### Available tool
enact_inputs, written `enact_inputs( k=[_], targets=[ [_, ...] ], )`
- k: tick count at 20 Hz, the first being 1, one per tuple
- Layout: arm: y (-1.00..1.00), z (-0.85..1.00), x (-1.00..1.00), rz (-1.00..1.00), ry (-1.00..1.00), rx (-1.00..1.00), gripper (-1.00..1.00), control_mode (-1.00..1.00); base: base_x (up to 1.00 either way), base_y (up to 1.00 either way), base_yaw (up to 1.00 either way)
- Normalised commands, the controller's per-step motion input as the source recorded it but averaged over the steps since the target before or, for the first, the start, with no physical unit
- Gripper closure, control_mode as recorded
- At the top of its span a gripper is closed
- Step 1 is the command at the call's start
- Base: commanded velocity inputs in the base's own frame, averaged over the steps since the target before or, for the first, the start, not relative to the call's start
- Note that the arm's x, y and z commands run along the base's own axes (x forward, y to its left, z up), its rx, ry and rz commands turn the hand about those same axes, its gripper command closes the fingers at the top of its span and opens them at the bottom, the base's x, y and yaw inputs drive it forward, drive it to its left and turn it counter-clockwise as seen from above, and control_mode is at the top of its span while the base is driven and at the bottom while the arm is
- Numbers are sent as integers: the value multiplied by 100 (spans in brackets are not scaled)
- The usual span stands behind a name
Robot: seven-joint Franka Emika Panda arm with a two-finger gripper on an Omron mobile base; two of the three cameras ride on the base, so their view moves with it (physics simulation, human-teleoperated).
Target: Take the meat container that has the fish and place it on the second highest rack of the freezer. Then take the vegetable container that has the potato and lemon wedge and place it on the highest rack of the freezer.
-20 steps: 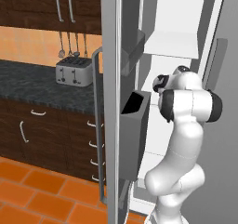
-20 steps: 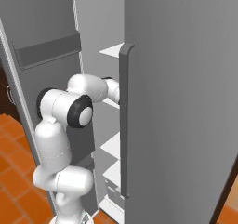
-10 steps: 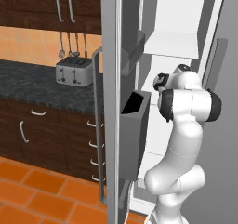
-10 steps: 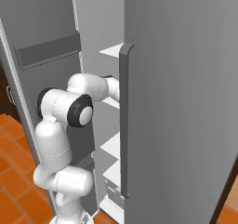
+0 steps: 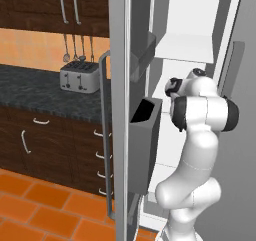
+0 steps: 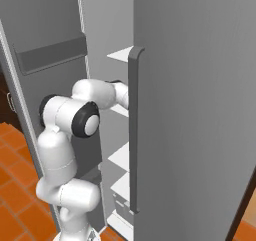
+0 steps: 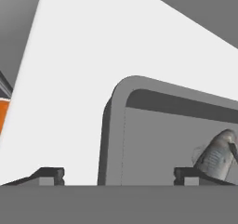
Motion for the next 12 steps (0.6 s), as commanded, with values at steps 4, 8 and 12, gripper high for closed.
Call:
enact_inputs(
  k=[4, 8, 12],
  targets=[
    [0, 2, -59, 0, -33, 0, -100, -100, 0, 0, 0],
    [11, 14, -35, 0, -27, 0, -100, -100, 0, 0, 0],
    [17, 31, -31, -1, -15, -3, -100, -100, 0, 0, 0]
  ],
)
